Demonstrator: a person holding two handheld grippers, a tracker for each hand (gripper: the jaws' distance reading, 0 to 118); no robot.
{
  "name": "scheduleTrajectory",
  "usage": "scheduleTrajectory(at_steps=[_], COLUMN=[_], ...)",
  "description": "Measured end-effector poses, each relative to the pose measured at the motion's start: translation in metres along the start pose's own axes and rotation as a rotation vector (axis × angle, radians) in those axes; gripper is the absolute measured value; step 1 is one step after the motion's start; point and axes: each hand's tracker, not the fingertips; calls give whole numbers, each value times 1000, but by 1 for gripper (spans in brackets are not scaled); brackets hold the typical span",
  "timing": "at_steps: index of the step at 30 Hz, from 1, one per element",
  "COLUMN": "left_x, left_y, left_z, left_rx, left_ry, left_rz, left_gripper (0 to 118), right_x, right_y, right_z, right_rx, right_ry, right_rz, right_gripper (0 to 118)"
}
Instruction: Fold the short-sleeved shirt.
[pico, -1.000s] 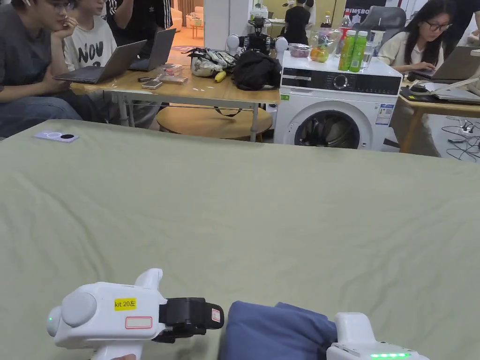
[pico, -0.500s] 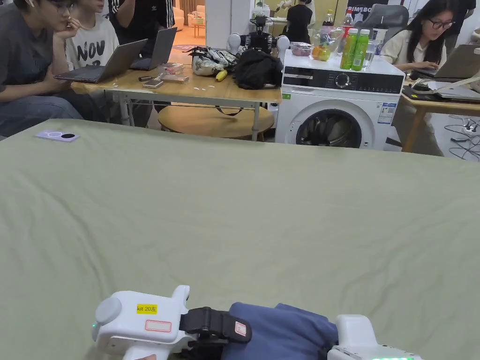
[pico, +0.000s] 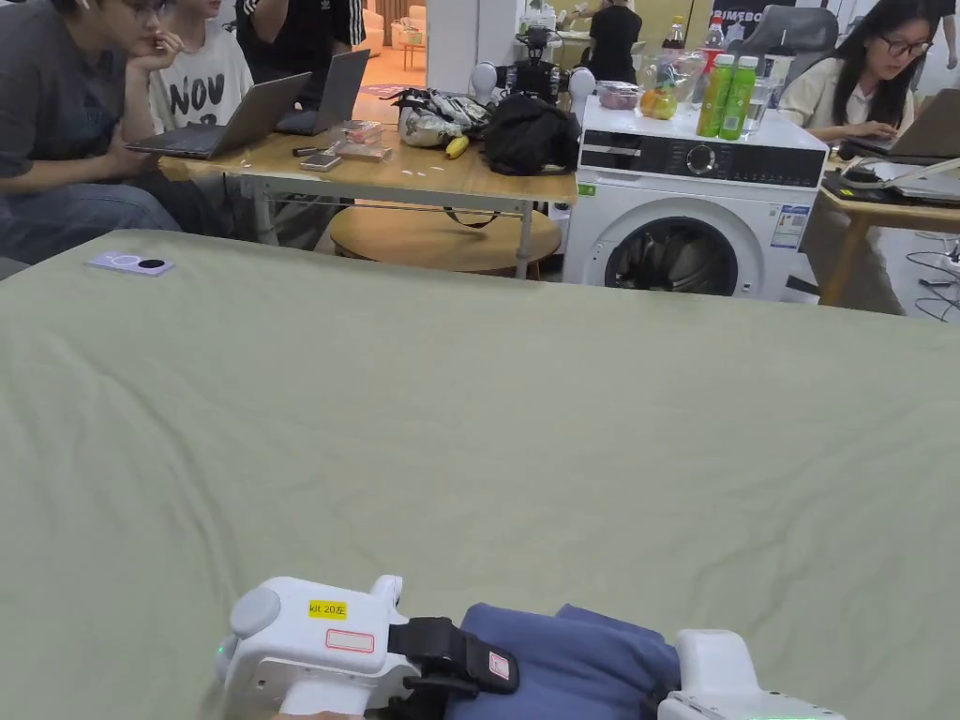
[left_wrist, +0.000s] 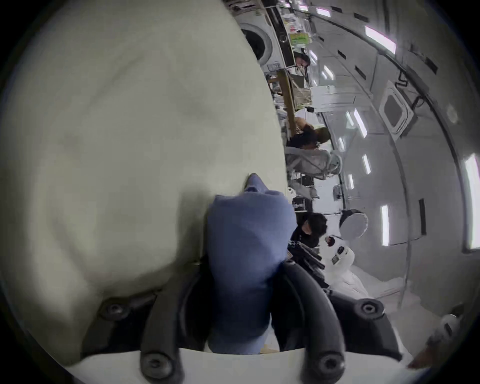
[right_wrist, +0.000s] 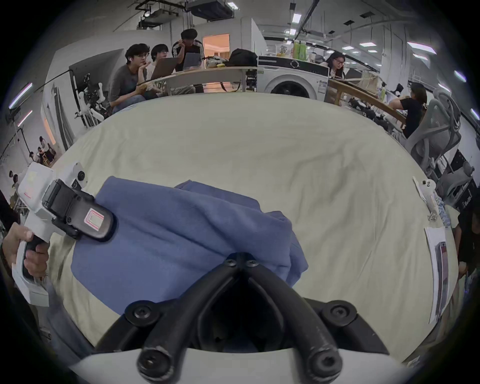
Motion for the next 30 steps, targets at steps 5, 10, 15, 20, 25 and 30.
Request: scheduleTrajectory(at_steps=[5,10,15,20,25,30], left_x=[18,42,58,60,56,50], left_y=[-8,-10,-1,3,6,4], left_z=[2,10,32,70,125,182], left_rx=[46,42,62,94,142,189], left_ry=[58,40,69,119,175,230], left_rz=[-125,-180,-202,-170,-140,-110], left_gripper=[18,17,17,17,17,17], right_x=[3,2,-1,-10,-26,-50], right_y=[0,3,13,35,60,81], right_z=[3,12,23,40,60,75], right_rx=[9,51,122,284,489,646], right_ry=[11,11,16,14,27,40], right_rz=[-28,-25,-29,-33,-47,-23], right_gripper=[0,0,0,0,0,0])
